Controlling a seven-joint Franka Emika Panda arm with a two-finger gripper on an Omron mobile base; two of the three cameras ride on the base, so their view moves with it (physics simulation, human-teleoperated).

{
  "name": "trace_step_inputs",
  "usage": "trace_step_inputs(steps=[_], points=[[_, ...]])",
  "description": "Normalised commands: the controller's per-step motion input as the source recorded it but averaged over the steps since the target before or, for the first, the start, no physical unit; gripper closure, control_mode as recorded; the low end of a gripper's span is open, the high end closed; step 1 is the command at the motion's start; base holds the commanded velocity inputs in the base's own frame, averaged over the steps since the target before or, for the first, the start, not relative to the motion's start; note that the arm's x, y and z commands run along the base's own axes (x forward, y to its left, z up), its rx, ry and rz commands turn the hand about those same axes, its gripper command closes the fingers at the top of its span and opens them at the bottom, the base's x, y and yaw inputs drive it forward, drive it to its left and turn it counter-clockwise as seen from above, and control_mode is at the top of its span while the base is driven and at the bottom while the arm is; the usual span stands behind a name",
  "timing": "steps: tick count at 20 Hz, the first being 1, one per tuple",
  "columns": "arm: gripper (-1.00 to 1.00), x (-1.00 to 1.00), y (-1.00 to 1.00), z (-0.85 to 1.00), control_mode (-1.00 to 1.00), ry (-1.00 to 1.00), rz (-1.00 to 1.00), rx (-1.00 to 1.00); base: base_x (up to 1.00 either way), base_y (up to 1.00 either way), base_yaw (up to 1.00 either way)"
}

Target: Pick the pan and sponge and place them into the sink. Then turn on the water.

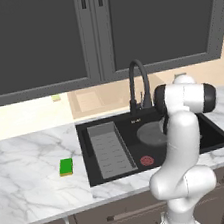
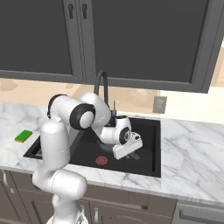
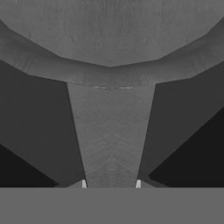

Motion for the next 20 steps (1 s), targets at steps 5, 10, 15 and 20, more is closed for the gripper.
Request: trace_step_inputs(steps=[5, 10, 15, 20], points=[[1.0, 0.01, 0.0, -0.13, -1.0, 0.0, 0.03, 0.0, 0.0, 0.0, 0.0], [1.0, 0.04, 0.03, -0.12, -1.0, 0.0, 0.03, 0.0, 0.0, 0.0, 0.0], [1.0, 0.11, 0.03, -0.13, -1.0, 0.0, 0.03, 0.0, 0.0, 0.0, 0.0], [1.0, 0.12, 0.02, -0.22, -1.0, 0.0, 0.03, 0.0, 0.0, 0.0, 0.0]])
